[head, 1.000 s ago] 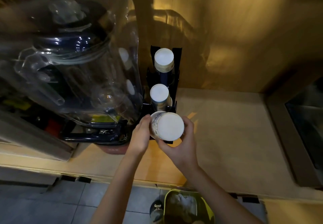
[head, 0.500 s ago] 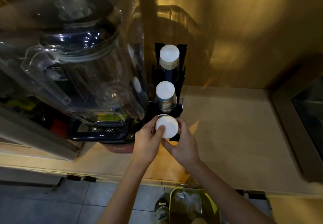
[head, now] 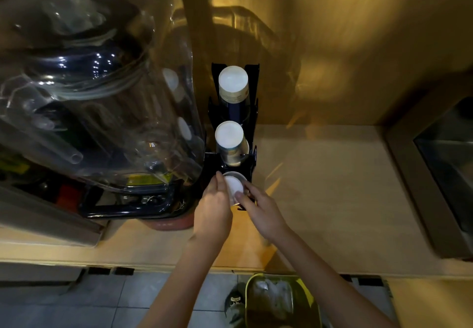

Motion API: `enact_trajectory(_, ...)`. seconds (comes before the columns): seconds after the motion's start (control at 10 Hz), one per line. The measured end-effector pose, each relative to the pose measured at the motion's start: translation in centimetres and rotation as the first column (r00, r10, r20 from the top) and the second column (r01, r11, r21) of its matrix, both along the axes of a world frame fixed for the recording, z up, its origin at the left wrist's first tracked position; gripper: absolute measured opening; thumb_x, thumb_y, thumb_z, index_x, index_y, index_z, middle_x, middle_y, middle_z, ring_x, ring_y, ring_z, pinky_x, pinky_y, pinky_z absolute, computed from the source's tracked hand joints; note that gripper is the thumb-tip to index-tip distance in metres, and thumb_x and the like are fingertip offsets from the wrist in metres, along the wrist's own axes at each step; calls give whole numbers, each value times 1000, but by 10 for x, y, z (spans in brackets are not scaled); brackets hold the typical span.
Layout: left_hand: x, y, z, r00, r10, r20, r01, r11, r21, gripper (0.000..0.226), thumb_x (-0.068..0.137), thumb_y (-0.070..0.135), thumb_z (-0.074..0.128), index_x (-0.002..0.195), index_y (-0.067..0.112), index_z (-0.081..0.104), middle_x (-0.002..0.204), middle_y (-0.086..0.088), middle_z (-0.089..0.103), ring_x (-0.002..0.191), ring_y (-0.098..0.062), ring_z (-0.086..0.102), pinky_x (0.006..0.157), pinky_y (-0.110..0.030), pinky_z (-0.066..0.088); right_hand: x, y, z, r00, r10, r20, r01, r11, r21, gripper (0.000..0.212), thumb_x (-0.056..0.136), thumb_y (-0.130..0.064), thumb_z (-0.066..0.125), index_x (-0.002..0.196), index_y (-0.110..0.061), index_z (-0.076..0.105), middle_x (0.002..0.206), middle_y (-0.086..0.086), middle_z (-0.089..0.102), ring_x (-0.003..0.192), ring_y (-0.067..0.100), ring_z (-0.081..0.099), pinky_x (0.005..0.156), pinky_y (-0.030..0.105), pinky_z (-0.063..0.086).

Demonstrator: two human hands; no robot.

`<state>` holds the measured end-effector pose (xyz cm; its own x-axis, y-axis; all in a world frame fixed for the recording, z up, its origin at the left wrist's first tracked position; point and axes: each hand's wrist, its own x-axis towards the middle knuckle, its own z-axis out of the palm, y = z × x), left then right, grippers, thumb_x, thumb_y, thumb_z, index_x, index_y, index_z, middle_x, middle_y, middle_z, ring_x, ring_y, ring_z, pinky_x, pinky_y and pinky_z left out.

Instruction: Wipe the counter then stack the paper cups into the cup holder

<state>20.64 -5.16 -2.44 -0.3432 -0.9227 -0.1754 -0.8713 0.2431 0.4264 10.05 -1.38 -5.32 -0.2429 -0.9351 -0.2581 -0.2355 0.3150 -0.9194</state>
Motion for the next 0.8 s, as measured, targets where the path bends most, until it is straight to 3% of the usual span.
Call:
enact_trajectory(0.1,-2,-8,-1,999,-31,24,32,999,-10,64,90,-4,35,144,2,3,153,-16,20,137,-29,31,101,-32,38,3,-5,2,1000,-31,-7,31,999,9,36,93,-22,49,128,-20,51,103,-4,56,98,13,53,89,35,44)
enact_trajectory(0.3,-5,-17,2,998,-61,-18,60,998,-24,60,90,3,42,143,1,13,150,-18,28,135,-30,34,104,-34,36,1,-12,3,981,-117,153,106,992,74,32,90,-16,53,122,-19,54,103,-3,58,99,14,54,83,27,41)
enact_trajectory(0.4,-4,-15,10,993,-95,-69,90,993,-78,55,89,8,45,140,0,26,147,-17,34,134,-29,35,104,-33,36,-8,-12,7,965,-195,178,187,981,59,12,86,-18,58,97,-20,58,94,2,62,90,16,57,72,24,44)
enact_trajectory(0.5,-6,-14,30,983,-123,-135,89,969,-229,39,88,13,49,126,5,48,128,-15,55,117,-30,52,91,-39,46,-28,-12,29,937,-282,207,299,952,-58,7,87,-14,57,92,-18,61,89,1,63,85,13,58,64,9,43)
enact_trajectory(0.6,-17,-23,64,958,-176,-226,110,955,-277,22,87,16,51,102,8,65,99,-14,70,90,-28,65,77,-40,53,-53,-6,83,887,-324,328,398,897,-192,21,89,-5,52,75,-19,62,69,-2,67,70,13,63,59,13,48)
enact_trajectory(0.7,-36,-42,111,911,-213,-353,92,940,-329,22,86,16,54,102,12,68,99,-10,73,92,-22,67,82,-32,52,-81,15,163,834,-332,441,522,734,-435,23,90,-4,49,75,-15,63,57,-3,69,60,9,65,60,20,54)
enact_trajectory(0.8,-50,-52,165,839,-235,-491,27,918,-395,20,85,16,56,100,14,70,94,-6,73,90,-17,66,81,-21,45,-99,62,250,785,-190,590,585,542,-604,22,89,-6,46,76,-15,61,58,-4,68,63,11,66,63,25,55)
